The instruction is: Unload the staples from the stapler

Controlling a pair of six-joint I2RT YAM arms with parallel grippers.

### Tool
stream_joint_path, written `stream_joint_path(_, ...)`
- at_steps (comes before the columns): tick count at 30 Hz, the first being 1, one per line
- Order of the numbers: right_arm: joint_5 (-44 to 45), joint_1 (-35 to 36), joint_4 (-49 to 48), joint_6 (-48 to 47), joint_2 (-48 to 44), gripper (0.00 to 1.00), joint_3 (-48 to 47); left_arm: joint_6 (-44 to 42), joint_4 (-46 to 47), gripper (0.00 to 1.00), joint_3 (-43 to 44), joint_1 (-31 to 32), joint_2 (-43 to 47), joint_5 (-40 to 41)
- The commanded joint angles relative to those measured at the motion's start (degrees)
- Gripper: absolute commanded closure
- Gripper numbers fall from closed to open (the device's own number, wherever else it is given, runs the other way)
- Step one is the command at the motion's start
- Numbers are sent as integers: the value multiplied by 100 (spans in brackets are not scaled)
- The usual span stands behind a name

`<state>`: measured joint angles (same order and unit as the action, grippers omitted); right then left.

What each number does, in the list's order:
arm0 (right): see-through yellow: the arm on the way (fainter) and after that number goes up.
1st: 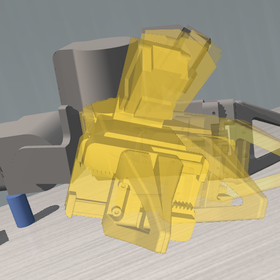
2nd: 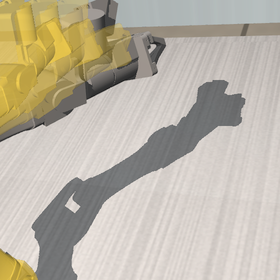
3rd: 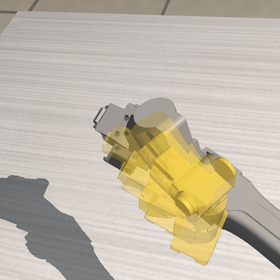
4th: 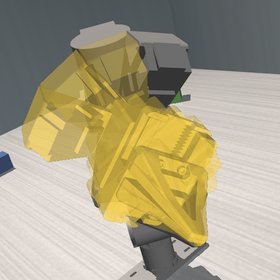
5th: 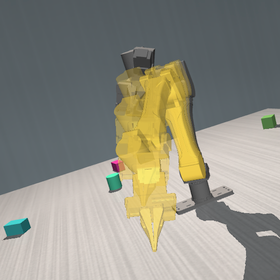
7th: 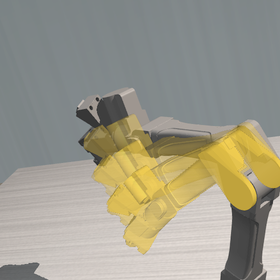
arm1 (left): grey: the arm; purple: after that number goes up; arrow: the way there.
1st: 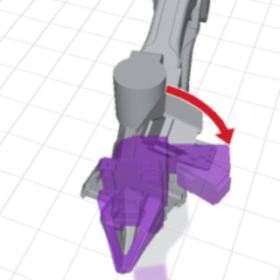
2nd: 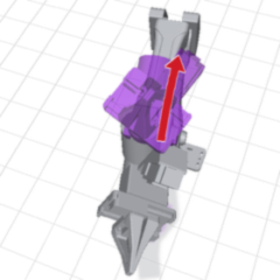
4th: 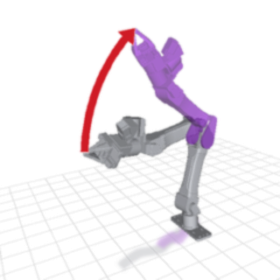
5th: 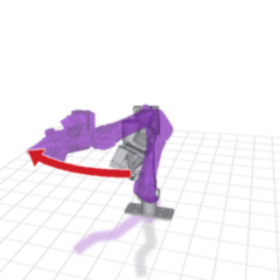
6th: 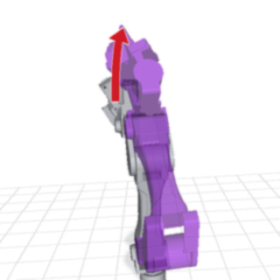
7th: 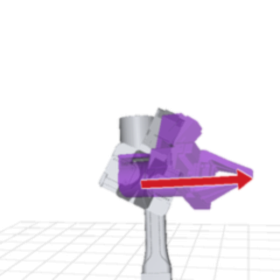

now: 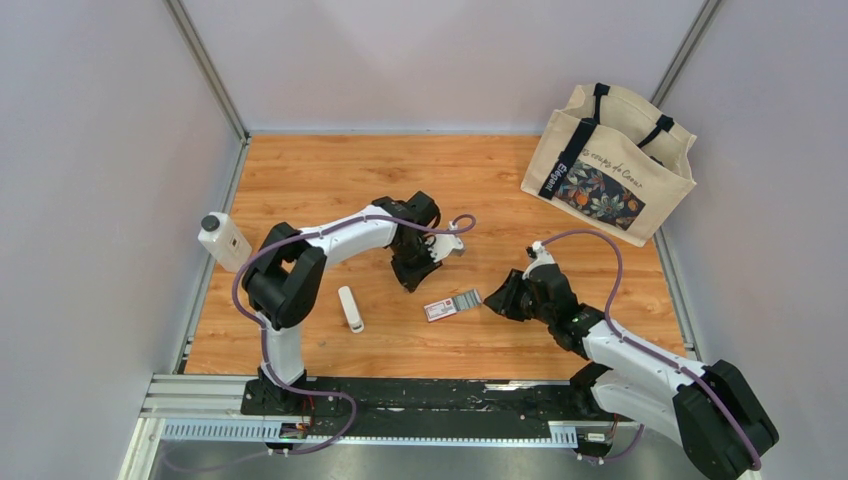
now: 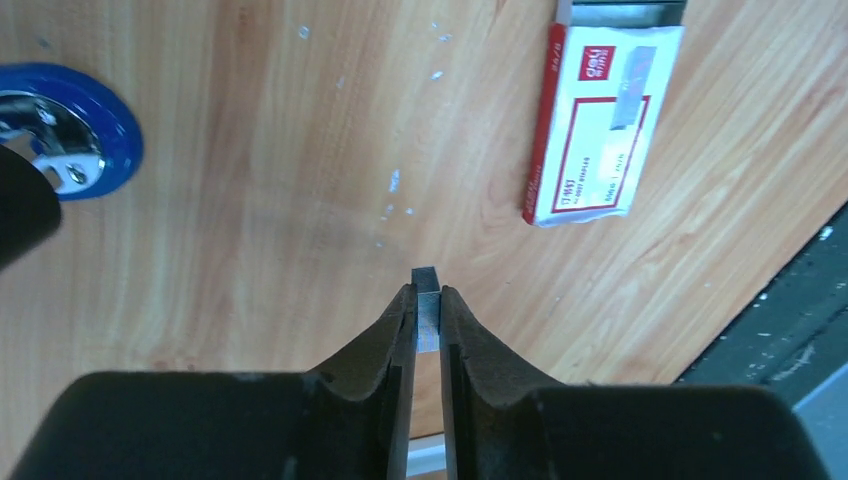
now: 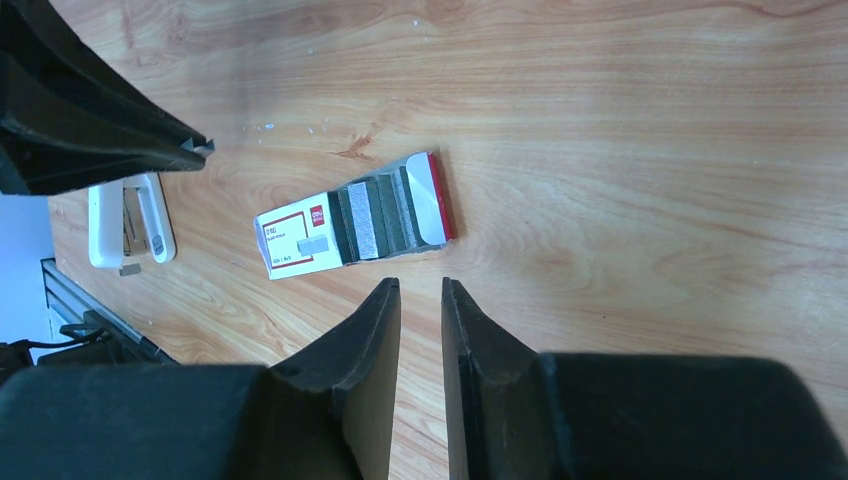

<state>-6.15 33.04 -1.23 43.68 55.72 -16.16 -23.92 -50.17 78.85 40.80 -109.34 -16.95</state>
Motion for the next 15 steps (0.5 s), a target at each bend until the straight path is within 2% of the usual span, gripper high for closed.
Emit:
stream_joint_path(1, -44, -43, -281, 18, -35, 76, 43, 449, 24, 73, -211, 16, 325, -204)
stream_joint_path(4, -70, -60, -290, 9, -9, 76, 43, 599, 174, 70, -291, 34, 343, -63)
stream_joint_path(9, -70, -69, -281, 18, -79, 76, 52, 520, 157, 79, -195, 16, 658, -528)
stream_joint_path(12, -79, -61, -290, 0, -132, 76, 61, 415, -80, 78, 111, 16, 843, -818)
stream_joint_path(15, -79, -61, -307, 9, -123, 75, 78, 275, -247, 71, 236, 25, 923, -801)
